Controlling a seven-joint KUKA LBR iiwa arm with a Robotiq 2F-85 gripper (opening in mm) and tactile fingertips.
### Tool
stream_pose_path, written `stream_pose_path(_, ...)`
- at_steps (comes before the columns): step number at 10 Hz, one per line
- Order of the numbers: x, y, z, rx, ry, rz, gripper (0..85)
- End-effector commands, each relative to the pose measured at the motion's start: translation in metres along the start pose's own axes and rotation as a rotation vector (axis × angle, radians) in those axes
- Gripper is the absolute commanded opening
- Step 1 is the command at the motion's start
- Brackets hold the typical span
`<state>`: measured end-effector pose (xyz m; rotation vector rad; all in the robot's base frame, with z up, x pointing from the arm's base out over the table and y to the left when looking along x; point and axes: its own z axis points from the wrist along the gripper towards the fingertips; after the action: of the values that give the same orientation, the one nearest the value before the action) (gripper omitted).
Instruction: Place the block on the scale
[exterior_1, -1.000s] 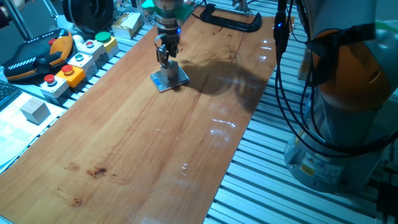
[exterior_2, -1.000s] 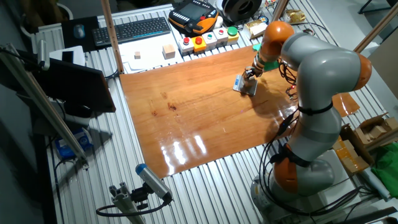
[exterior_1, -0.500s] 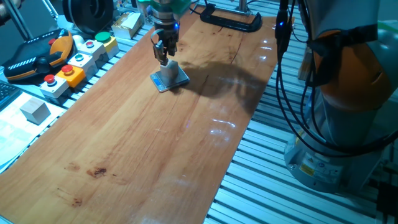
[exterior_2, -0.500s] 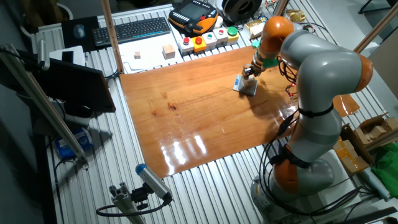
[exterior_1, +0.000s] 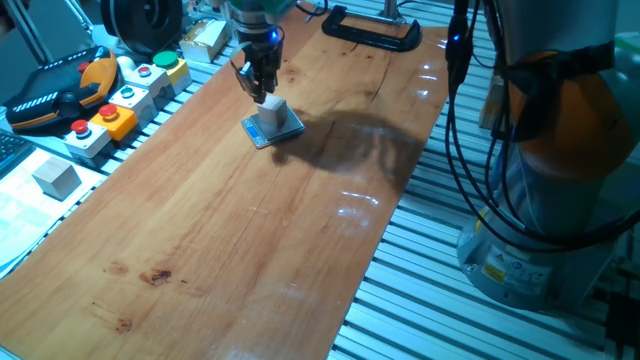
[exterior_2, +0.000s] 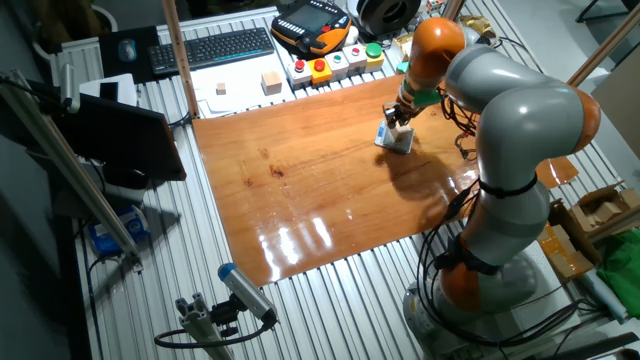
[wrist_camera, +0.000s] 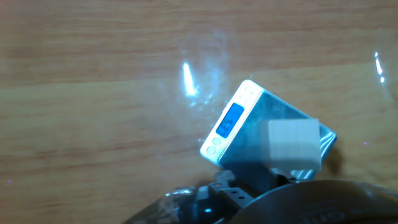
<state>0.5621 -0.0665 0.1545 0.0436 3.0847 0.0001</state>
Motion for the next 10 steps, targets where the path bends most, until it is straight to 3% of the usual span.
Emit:
stream_pose_path(1,0.003,0.004,-0.002,0.008,-0.004,-0.003,22.3)
stream_pose_path(3,0.008,0.005,-0.005,-0.006,-0.002,-0.012,2.3)
stream_pose_path(5,0.017,0.008,-0.012,-0.018,0.000,-0.014,0.7)
stream_pose_path(6,0.020,0.008,-0.015,-0.002,-0.002,-0.039,0.7)
stream_pose_path(10,0.025,0.000,-0.022,0.005,0.018,-0.104,0.7)
